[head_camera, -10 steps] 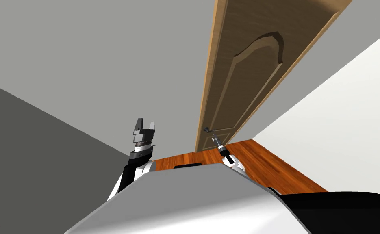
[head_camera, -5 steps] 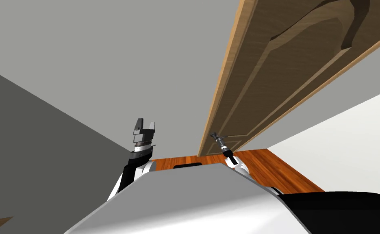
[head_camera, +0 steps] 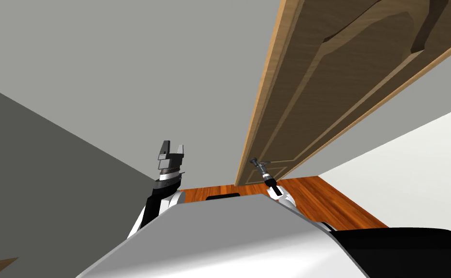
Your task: Pull the door open
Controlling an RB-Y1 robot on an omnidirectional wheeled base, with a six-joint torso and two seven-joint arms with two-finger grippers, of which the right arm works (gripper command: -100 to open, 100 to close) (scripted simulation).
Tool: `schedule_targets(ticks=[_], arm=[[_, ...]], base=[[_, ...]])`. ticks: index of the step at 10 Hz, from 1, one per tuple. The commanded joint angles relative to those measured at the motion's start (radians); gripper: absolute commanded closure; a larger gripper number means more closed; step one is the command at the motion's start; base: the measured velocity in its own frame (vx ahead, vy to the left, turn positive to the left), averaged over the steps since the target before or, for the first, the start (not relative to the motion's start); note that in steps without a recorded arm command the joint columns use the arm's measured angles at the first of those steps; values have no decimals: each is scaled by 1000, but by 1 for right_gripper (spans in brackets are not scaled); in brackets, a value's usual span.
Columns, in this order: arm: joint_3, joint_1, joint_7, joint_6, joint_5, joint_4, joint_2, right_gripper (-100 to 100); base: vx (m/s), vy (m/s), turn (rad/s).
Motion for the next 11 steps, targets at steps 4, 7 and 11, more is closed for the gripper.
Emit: schedule_targets(ticks=[4,7,11], arm=[[0,17,-16,-32,6,9,-15,100],[-1,42,-40,-79,15,22,-38,100],[-1,76,-74,-146,28,40,-69,100]], base=[[-61,-21,75],[-165,-70,133],[-173,-58,152]])
